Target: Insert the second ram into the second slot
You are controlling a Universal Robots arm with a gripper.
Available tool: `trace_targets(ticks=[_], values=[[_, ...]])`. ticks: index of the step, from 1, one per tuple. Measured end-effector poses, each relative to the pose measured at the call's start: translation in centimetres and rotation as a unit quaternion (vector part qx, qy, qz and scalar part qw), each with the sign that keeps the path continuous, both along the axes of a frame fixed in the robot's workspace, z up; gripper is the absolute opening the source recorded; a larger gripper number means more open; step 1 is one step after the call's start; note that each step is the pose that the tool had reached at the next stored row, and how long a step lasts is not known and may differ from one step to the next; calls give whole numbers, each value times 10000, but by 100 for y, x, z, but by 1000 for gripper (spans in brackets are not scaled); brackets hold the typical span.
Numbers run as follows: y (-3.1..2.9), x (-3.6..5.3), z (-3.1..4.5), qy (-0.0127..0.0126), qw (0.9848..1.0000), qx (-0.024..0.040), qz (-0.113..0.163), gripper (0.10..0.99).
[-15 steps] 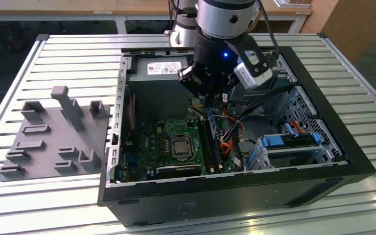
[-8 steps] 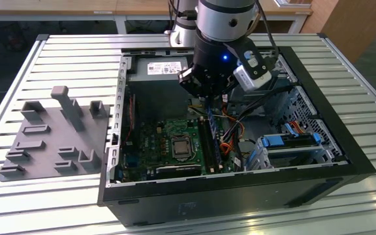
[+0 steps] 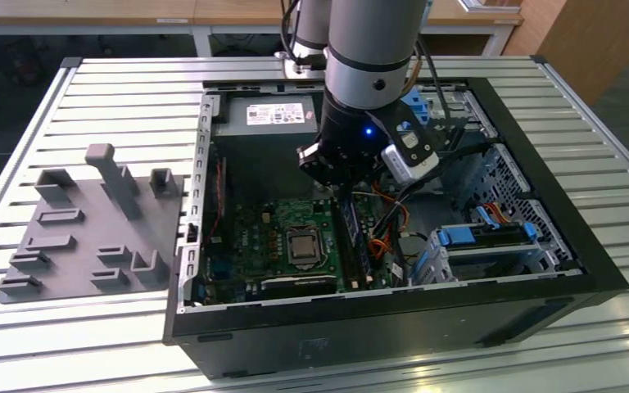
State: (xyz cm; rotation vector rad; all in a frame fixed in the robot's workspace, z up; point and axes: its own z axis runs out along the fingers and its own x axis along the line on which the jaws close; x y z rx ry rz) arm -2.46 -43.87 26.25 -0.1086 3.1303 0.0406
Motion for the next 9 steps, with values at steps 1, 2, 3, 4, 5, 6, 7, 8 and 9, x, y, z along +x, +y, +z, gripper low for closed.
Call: trace_targets(ticks=[1,2,3,4,5,6,7,8,9], values=[[0,0,1,0,10000,1,0,137],[0,0,3,0,10000,1,0,137],[0,0,5,0,10000,0,0,137],[0,0,6,0,10000,0,0,137],[0,0,8,0,10000,0,0,137],[0,0,10,0,10000,0,0,137],[0,0,12,0,10000,0,0,137],[0,0,12,0,10000,0,0,137],[0,0,13,0,10000,0,0,137]])
